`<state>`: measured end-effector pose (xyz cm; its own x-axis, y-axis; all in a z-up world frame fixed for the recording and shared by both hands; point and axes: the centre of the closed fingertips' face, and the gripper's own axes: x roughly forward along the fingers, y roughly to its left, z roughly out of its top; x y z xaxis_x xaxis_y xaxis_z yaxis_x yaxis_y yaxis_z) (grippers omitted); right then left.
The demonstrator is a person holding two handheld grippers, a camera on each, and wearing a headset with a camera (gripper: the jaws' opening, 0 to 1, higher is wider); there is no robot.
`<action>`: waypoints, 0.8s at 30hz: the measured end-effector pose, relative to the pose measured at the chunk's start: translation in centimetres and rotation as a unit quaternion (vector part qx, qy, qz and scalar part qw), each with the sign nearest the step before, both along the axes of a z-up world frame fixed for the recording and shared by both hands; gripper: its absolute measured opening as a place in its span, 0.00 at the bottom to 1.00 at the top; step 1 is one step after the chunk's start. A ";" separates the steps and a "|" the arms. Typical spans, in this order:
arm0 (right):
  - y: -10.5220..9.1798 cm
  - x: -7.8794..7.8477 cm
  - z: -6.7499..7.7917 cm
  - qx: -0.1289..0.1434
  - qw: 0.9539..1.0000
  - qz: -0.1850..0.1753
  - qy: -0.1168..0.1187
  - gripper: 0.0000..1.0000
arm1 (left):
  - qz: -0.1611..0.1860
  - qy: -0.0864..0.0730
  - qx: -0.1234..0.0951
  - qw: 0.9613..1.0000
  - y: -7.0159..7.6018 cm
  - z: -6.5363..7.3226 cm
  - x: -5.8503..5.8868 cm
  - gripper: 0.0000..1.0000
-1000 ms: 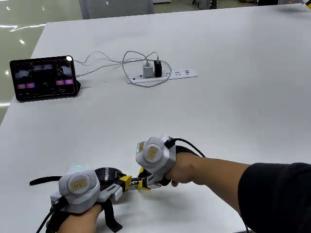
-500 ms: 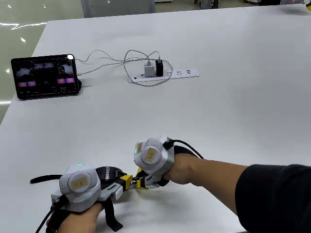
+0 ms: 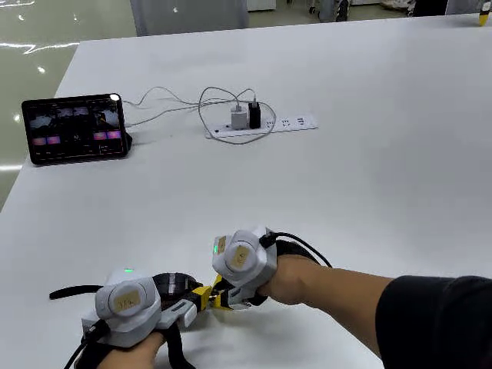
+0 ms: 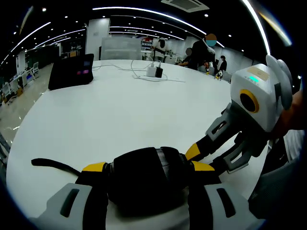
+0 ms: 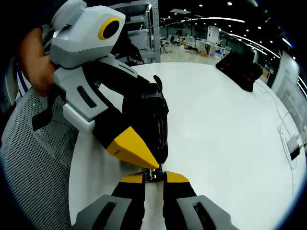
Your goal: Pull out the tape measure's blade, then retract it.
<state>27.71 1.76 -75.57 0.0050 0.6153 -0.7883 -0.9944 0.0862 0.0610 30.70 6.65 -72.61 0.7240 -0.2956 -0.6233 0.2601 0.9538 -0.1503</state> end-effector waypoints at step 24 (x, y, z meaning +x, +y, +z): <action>0.6 0.1 -0.1 -0.005 1.000 -0.018 -0.003 0.11 | -0.001 -0.002 -0.003 1.000 -0.1 0.0 0.1 0.64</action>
